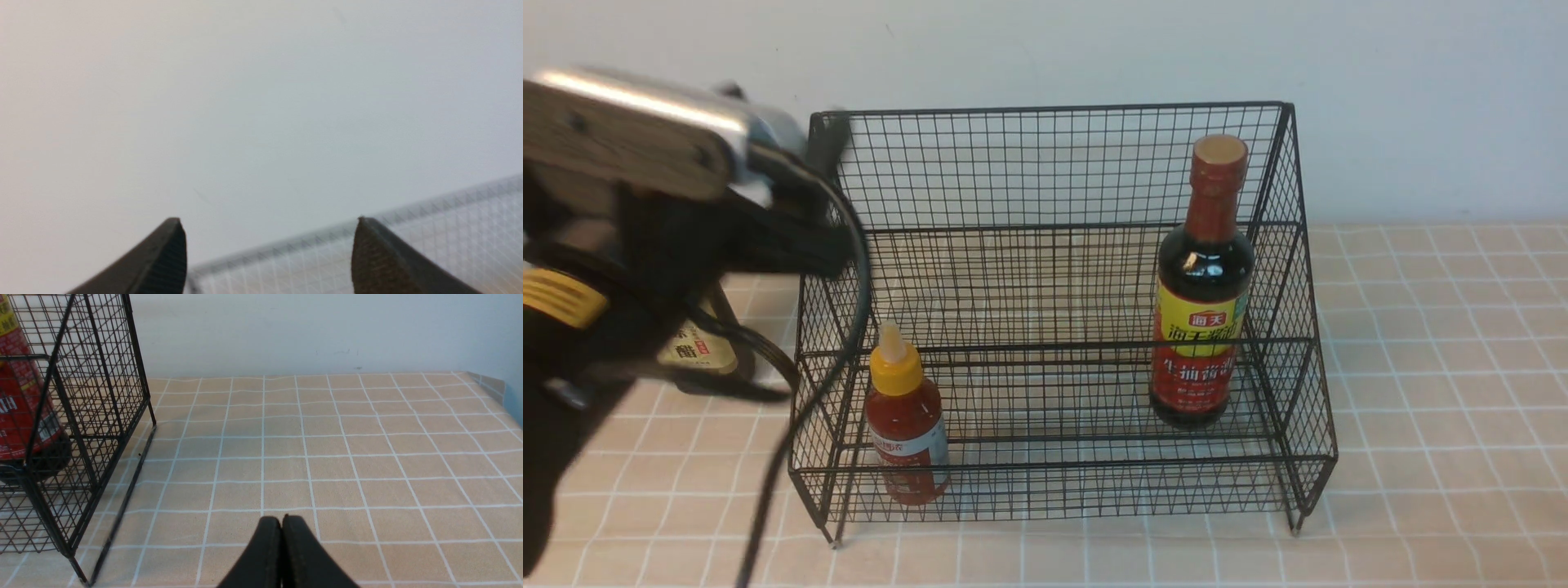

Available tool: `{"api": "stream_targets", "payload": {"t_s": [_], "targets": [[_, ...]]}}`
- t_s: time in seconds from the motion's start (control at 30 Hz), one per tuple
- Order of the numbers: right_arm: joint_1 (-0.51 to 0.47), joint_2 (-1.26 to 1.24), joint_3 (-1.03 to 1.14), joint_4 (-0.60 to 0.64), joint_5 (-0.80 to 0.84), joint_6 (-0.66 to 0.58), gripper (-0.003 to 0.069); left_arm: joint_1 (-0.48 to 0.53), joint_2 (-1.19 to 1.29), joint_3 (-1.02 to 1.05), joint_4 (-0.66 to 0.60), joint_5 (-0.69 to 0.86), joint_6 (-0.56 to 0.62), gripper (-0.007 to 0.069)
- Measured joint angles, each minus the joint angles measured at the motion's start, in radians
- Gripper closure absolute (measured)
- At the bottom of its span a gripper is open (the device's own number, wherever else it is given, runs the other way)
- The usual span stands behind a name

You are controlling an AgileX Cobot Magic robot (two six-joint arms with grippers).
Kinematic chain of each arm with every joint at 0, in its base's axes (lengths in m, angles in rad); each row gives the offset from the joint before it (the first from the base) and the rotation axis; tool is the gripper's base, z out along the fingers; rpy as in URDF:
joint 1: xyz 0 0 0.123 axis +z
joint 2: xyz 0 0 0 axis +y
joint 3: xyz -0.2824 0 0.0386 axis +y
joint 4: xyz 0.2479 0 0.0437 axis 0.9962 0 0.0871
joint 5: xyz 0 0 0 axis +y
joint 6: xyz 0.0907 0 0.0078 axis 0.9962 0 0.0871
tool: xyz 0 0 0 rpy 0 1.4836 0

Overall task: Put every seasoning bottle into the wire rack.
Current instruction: Use the left arm to grab the condiment bottle closest to it

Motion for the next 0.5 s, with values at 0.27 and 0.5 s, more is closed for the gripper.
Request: {"api": "stream_targets", "payload": {"t_s": [0.27,0.5], "targets": [[0.000,0.000,0.000,0.000,0.000,0.000,0.0673,0.038,-0.009,-0.079,-0.524,-0.189,0.469,0.0144],[0.000,0.000,0.000,0.000,-0.001,0.000,0.0673,0.236,0.035,-0.227,-0.843,0.187,0.654,0.0270]]}}
